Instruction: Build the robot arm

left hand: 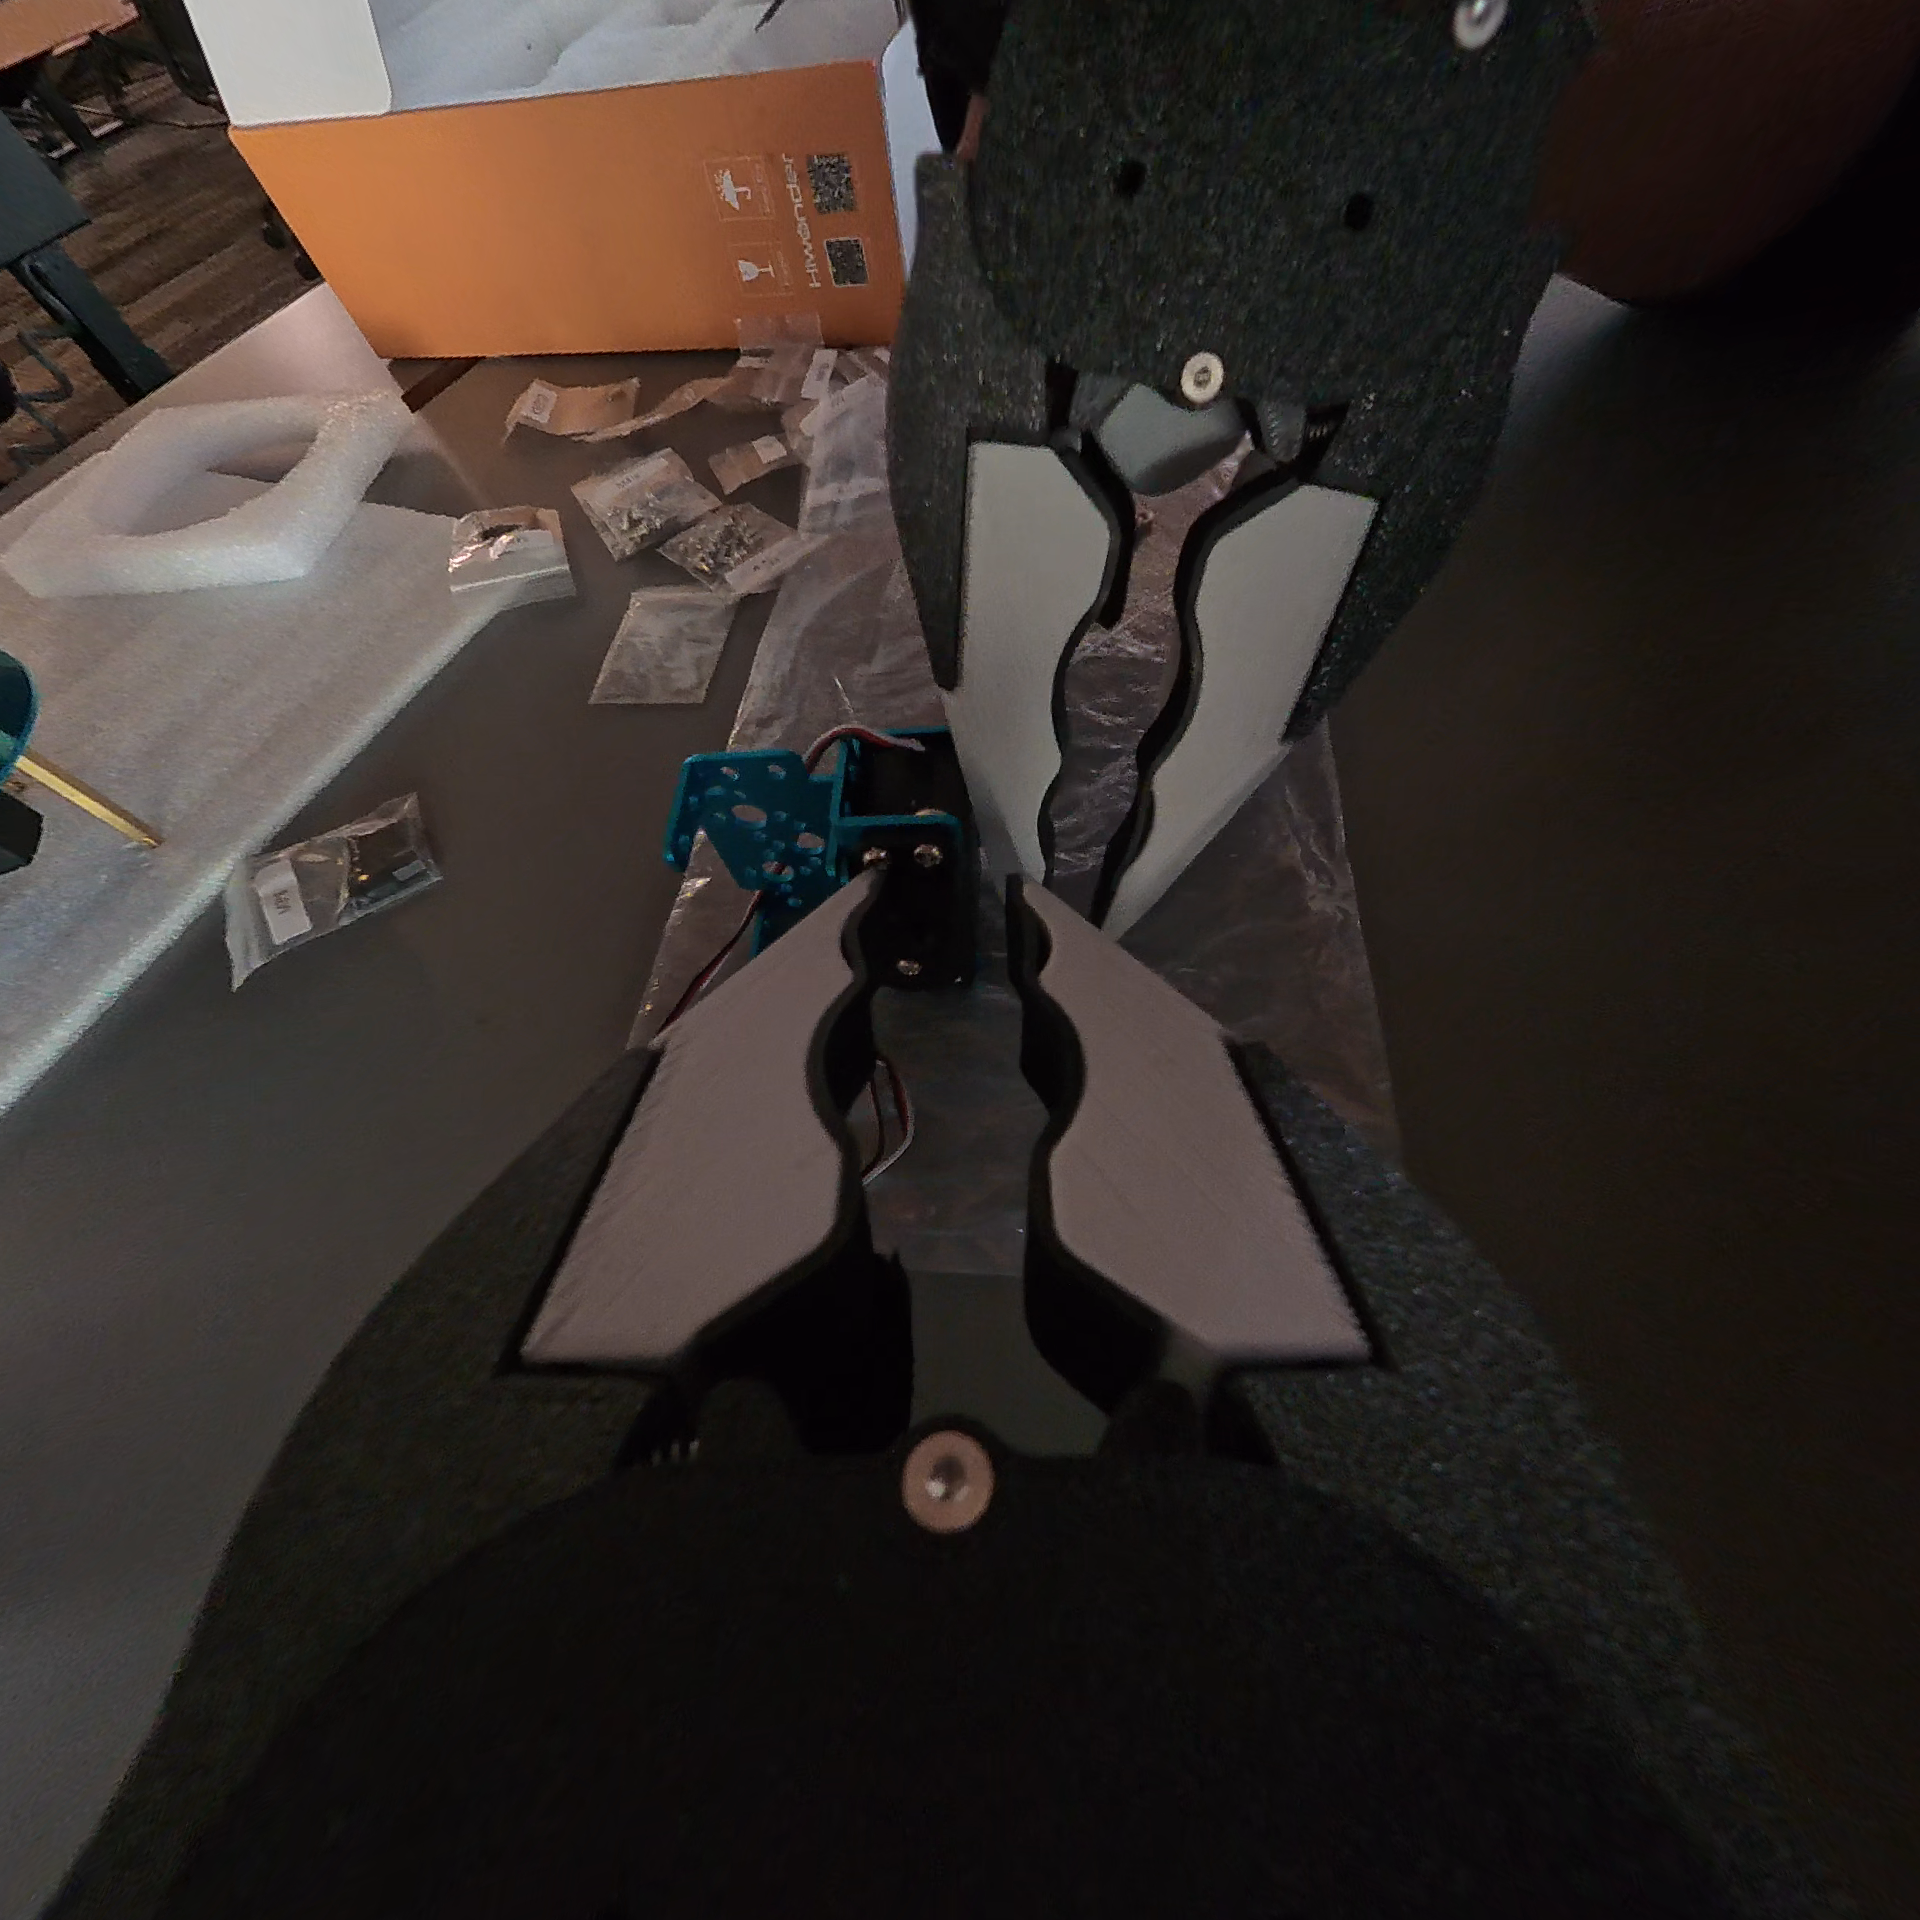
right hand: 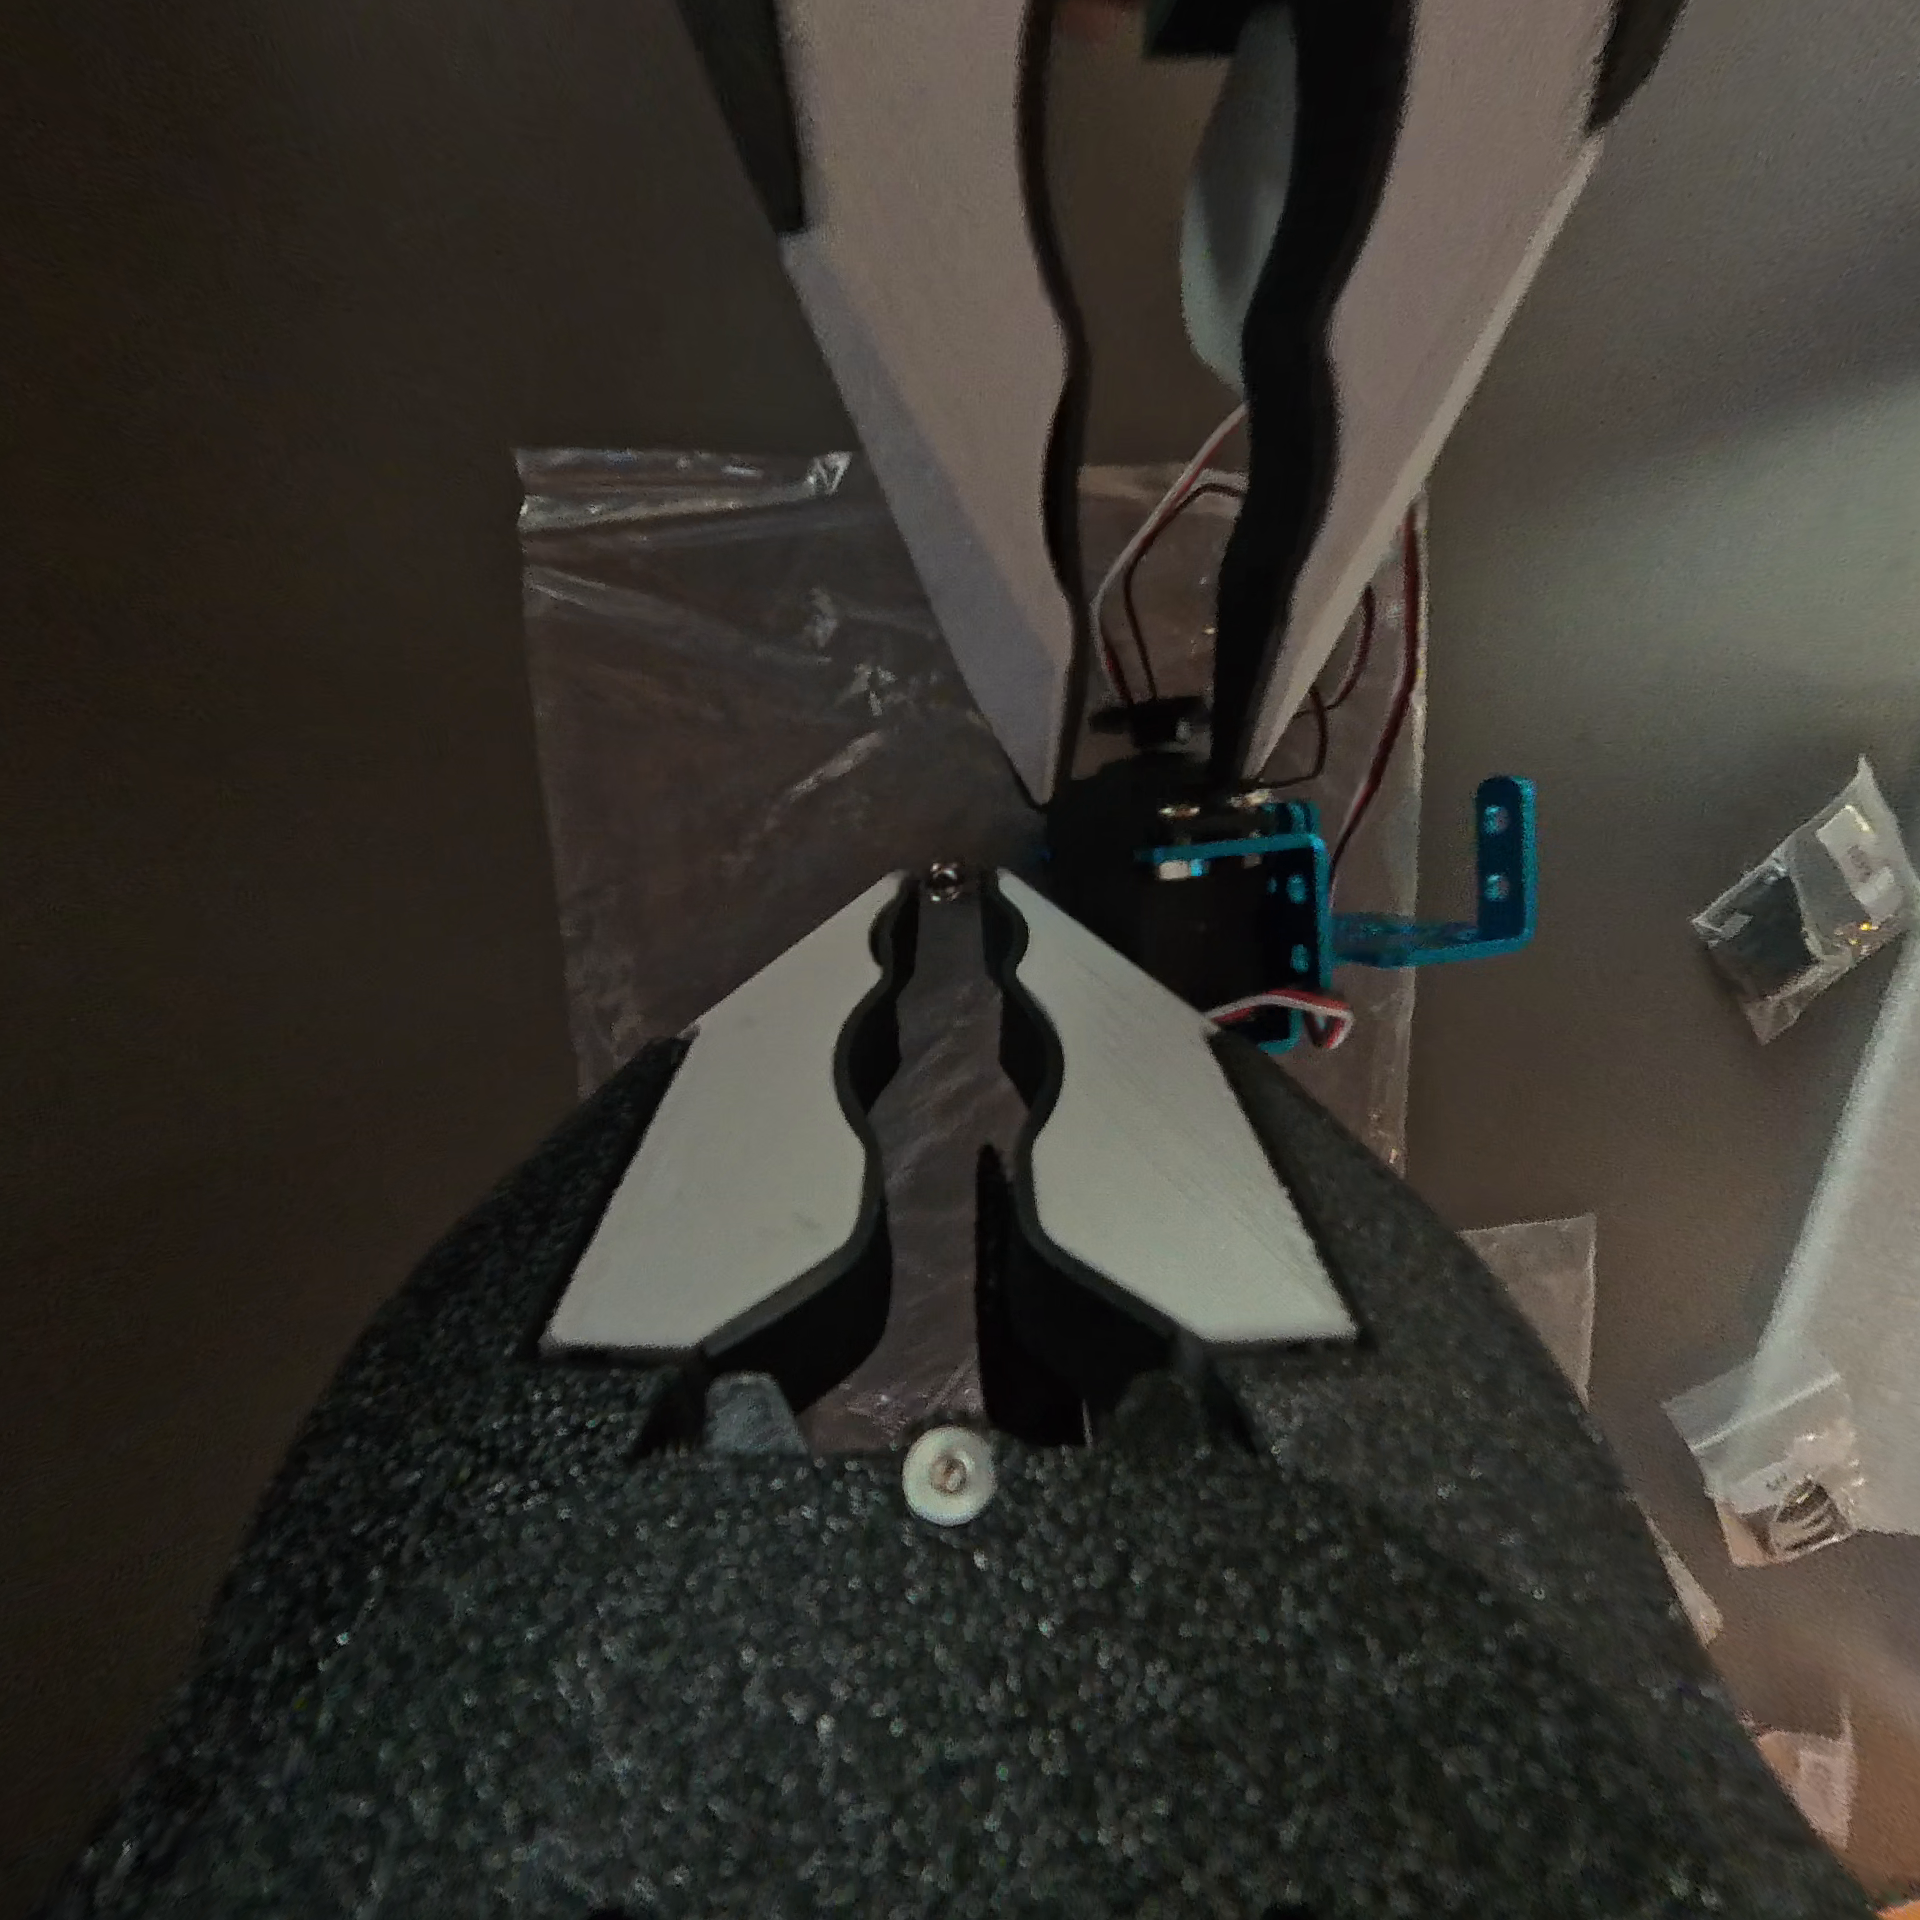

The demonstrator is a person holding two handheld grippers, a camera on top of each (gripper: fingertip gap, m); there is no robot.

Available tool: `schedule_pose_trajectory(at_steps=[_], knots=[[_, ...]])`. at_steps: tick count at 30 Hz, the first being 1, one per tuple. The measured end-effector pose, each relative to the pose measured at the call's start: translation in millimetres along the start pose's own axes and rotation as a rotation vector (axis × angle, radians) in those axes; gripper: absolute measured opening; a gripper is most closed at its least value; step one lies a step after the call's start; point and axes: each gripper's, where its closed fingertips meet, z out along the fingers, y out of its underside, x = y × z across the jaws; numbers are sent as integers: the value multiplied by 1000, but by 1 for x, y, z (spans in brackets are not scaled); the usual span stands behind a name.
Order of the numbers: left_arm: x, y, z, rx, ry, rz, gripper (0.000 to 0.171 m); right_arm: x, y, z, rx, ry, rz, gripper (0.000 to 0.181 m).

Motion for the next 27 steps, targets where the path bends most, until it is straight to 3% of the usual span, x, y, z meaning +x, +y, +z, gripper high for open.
schedule_pose_trajectory(at_steps=[9,16,19,23,27], knots=[[-5,1,-1,-8,-17,-3,21,-3,1,4,-5,-115,117,7],[-5,2,-1,-6,-18,-4,21,-4,6,-6,-64,-61,53,6],[-5,1,0,-6,-18,-4,21,4,-1,-23,-2,-32,49,6],[-5,1,0,-6,-20,0,21,29,-20,-57,188,39,88,6],[-5,1,0,-4,-22,3,21,44,-22,-55,260,82,98,6]])
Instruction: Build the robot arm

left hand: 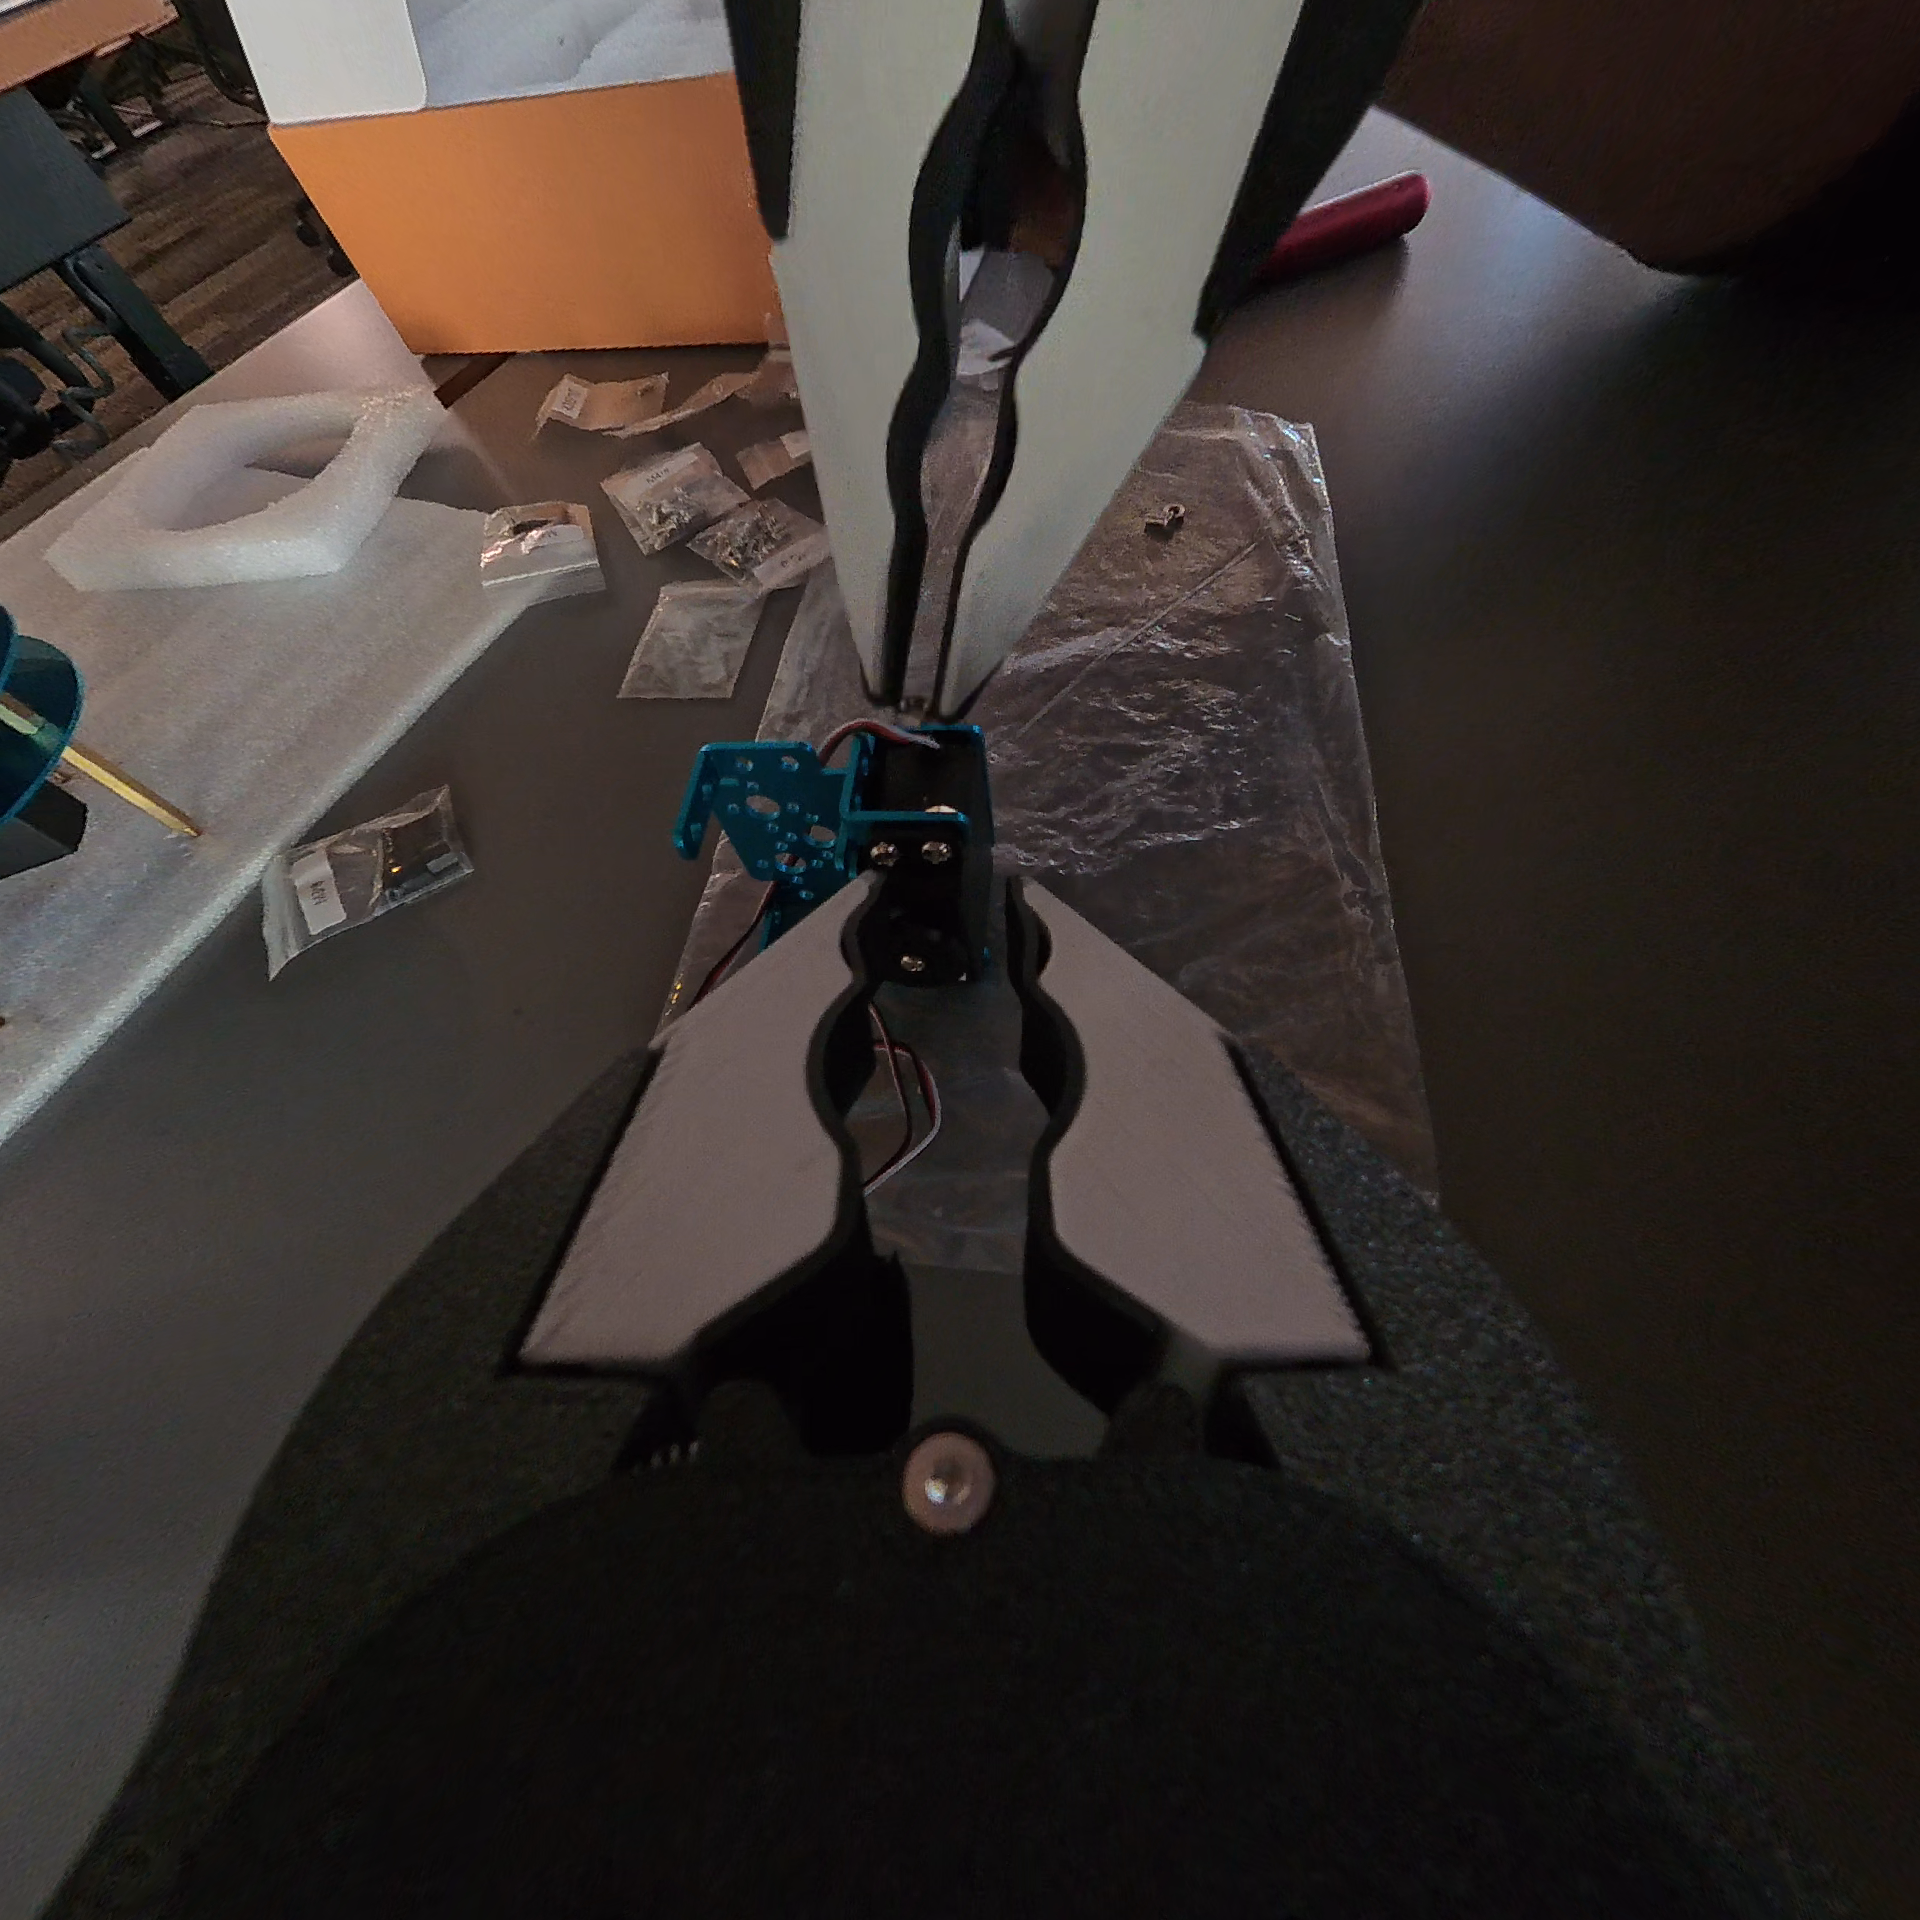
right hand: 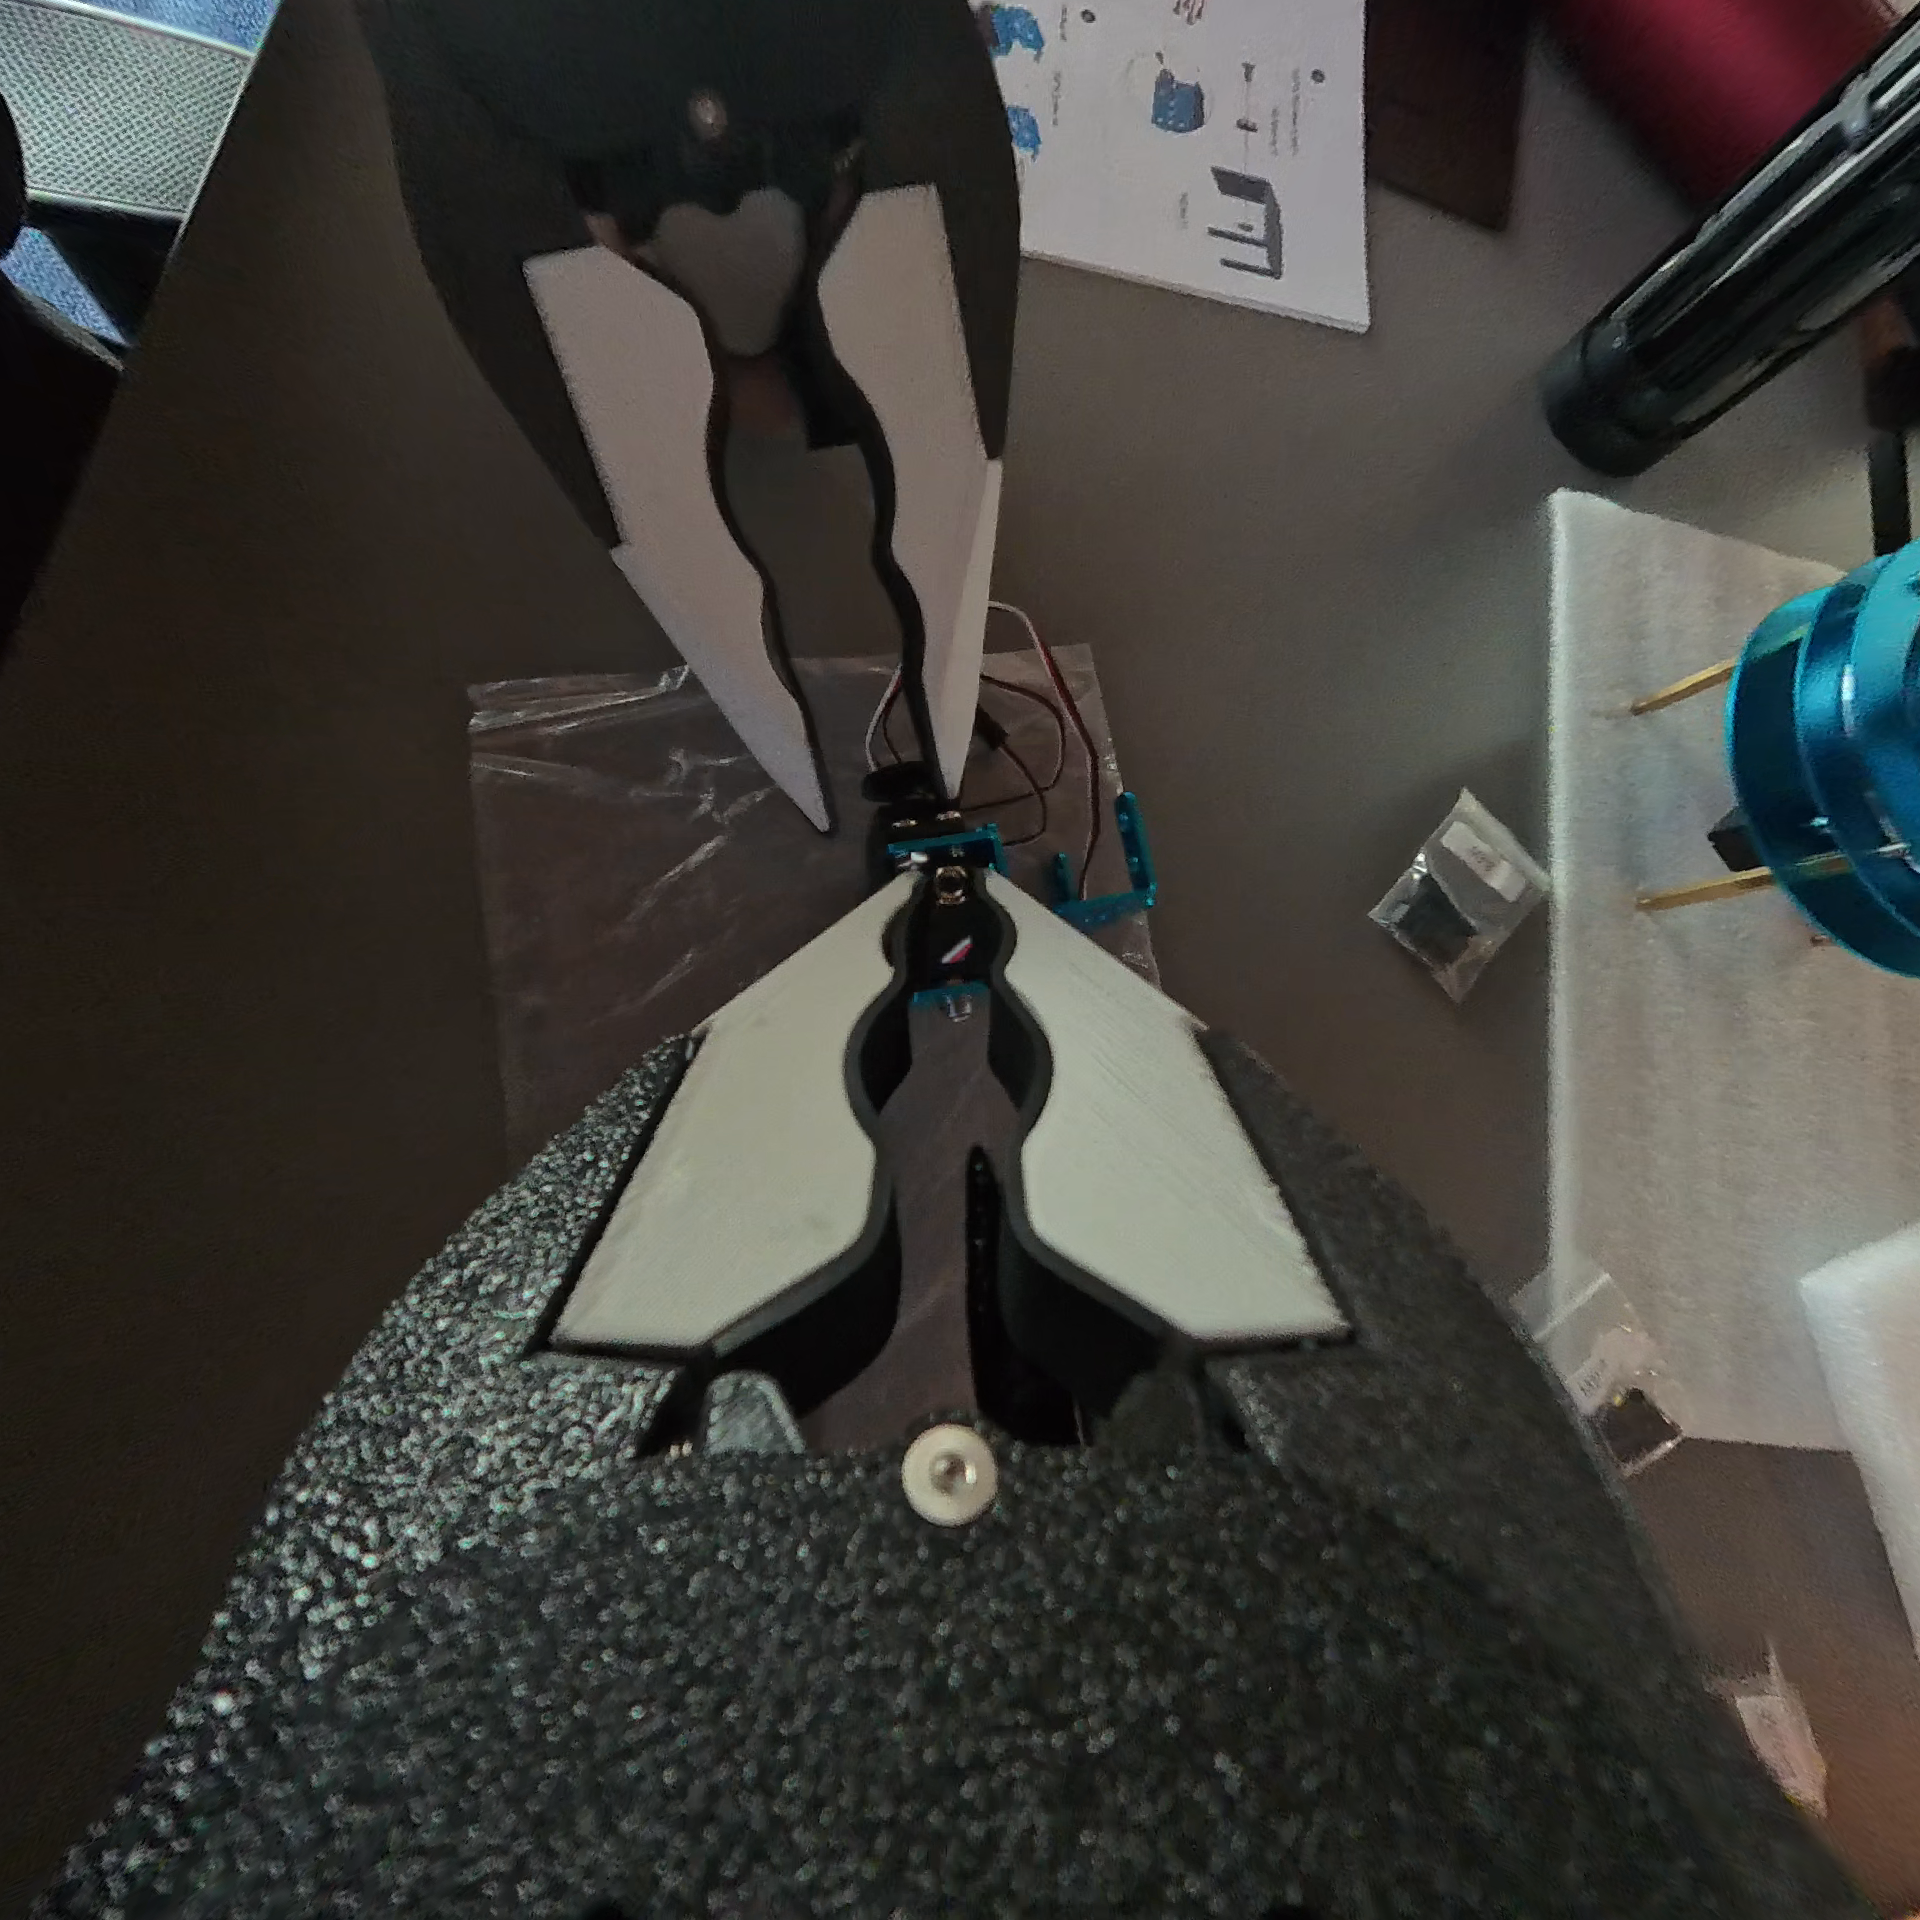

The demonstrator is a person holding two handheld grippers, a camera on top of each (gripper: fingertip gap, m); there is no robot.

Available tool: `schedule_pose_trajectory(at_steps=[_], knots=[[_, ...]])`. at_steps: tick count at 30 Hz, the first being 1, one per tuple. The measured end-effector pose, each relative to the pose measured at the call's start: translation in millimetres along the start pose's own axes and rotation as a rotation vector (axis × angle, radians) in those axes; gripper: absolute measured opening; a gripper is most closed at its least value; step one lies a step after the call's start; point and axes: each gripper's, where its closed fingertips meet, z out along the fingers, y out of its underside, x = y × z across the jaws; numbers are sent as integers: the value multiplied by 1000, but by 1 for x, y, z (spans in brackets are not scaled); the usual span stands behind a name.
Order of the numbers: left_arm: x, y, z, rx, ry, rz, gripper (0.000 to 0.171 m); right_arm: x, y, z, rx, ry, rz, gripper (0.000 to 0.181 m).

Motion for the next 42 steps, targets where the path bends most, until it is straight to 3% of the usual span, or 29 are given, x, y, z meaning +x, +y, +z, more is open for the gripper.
schedule_pose_trajectory(at_steps=[17,25,34,42], knots=[[2,-3,3,14,-4,24,24,4,2,15,67,-38,8,5],[1,-1,2,12,-8,24,24,5,1,17,129,3,-94,5],[2,-1,3,10,-4,26,24,8,6,17,92,37,-115,0],[1,-2,3,10,-8,30,24,3,8,18,78,-38,-33,0]])
